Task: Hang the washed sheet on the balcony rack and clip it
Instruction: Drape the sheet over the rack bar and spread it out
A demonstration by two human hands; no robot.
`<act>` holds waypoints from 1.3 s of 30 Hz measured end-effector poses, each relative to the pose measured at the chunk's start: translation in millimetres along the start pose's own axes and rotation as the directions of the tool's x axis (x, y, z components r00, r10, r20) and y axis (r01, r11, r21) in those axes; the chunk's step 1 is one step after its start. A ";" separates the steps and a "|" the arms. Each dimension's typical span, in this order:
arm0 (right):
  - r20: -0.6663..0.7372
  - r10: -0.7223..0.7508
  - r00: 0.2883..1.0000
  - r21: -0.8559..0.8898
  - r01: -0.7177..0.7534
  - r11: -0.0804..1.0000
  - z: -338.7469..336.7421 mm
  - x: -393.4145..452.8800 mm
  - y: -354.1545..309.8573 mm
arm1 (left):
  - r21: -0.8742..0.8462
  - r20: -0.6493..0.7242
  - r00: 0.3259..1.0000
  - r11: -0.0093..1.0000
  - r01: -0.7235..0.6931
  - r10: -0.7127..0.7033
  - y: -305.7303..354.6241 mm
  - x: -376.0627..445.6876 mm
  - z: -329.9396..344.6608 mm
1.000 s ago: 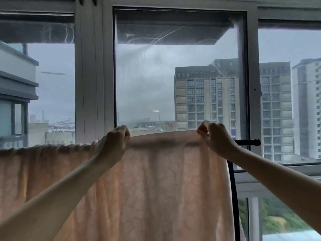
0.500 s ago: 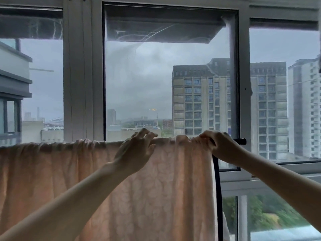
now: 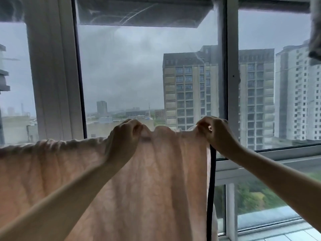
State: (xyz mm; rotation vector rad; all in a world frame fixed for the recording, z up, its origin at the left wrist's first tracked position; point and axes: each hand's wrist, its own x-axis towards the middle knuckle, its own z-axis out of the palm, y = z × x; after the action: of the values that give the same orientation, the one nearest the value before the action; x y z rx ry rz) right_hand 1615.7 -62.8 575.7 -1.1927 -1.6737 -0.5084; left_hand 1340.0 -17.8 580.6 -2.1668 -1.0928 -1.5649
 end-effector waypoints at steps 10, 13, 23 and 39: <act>0.102 0.104 0.989 -0.012 -0.103 0.995 -17.0 0.9 18.4 | -0.020 0.154 0.943 0.955 -0.295 0.295 39.6 6.3 38.2; 0.127 0.131 0.983 -0.073 -0.123 0.990 -26.3 5.6 22.9 | -0.002 0.190 0.909 0.926 -0.376 0.370 55.3 3.4 53.8; 0.462 0.147 0.875 0.222 -0.274 0.936 -48.7 12.8 50.8 | 0.065 0.186 0.892 0.901 -0.430 0.412 83.2 1.6 79.4; 0.425 -0.081 0.901 0.497 -0.158 0.853 -50.2 4.4 87.4 | 0.363 0.058 0.956 0.886 -0.289 0.288 155.1 -29.6 122.1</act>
State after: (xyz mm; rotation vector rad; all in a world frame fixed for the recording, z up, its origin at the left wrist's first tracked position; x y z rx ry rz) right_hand 1716.2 -61.8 584.4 -0.9618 -1.9847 0.2696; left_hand 1529.8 -64.4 539.8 -1.9655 -0.9227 -1.1237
